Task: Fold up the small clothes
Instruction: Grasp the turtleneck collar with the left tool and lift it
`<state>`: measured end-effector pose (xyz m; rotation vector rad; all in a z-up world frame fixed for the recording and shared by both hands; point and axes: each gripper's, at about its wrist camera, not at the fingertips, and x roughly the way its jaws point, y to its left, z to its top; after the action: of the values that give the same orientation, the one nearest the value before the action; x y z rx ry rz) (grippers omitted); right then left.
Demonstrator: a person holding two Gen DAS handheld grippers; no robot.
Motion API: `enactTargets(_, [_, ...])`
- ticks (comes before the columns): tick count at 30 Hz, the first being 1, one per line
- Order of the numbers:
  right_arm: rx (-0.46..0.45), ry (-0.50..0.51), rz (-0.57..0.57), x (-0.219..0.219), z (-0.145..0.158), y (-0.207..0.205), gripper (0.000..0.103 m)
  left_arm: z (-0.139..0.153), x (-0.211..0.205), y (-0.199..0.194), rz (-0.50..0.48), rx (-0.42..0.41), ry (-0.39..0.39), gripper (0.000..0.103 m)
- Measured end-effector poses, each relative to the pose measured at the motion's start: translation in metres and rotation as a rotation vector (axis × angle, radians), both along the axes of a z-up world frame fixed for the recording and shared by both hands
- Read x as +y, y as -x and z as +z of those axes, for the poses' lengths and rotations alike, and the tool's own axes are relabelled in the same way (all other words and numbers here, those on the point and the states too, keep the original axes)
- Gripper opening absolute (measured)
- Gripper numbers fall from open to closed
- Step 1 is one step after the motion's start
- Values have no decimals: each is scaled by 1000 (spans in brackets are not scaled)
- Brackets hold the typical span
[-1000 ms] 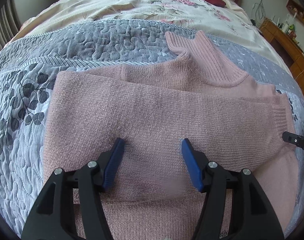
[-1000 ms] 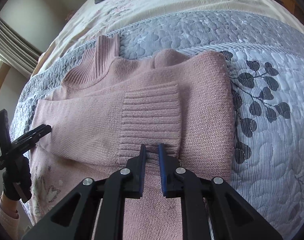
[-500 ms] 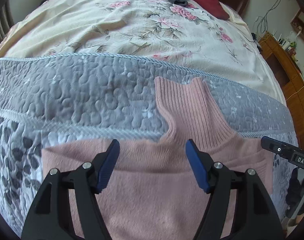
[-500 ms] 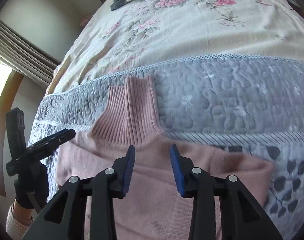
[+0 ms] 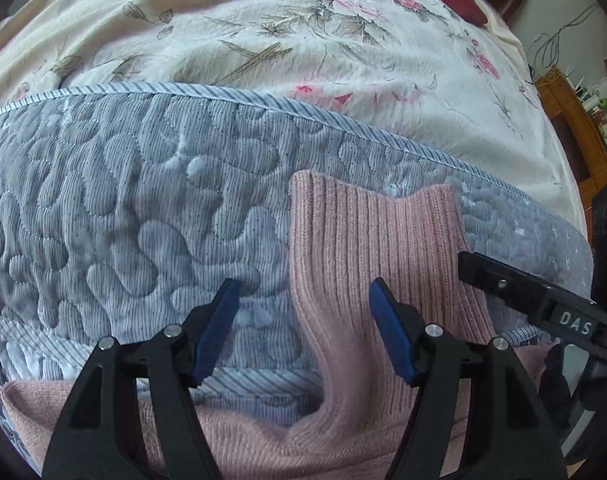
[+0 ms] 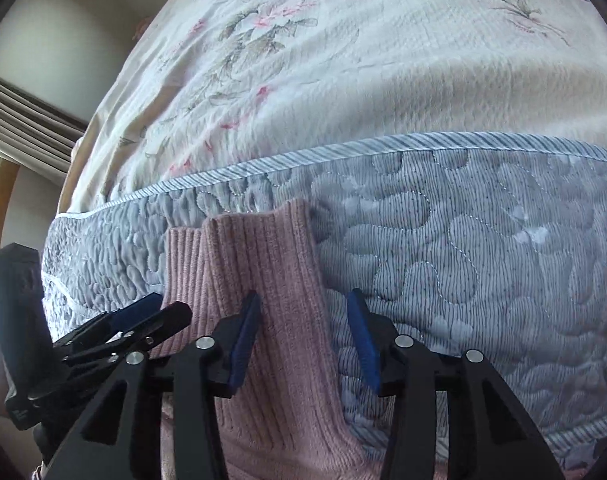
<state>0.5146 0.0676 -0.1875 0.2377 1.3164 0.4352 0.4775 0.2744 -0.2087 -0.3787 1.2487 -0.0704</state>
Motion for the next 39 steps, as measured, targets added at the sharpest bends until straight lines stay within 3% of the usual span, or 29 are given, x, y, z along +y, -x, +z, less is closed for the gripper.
enactTargets(1, [-5, -2, -2, 1, -2, -1, 45, 1, -2, -2, -4, -8, 2, 50])
enactTargets(2, [-10, -5, -4, 1, -3, -2, 38, 1, -4, -4, -17, -13, 11, 40])
enactTargets(3, [-13, -8, 1, 1, -3, -2, 29, -1, -7, -6, -29, -11, 26, 21])
enactTargets(4, [-8, -19, 13, 0, -3, -2, 14, -1, -9, -7, -33, -11, 28, 20])
enactTargets(6, [-25, -30, 17, -3, 2, -1, 12, 0, -11, -7, -43, -33, 22, 8])
enactTargets(11, [-122, -123, 56, -16, 36, 16, 11, 22, -3, 8, -53, -134, 92, 7])
enactTargets(16, [-212, -194, 112, -32, 72, 53, 10, 56, 1, 43, -125, -256, 131, 7])
enactTargets(22, [-269, -244, 172, -45, 99, 103, 10, 75, 8, 92, -179, -328, 195, 7])
enactTargets(33, [-255, -175, 256, -54, 89, 171, 10, 57, 5, 165, -236, -302, 189, 8])
enactTargets(39, [-206, -69, 231, -34, 76, 129, 17, 39, 12, 160, -187, -258, 230, 9])
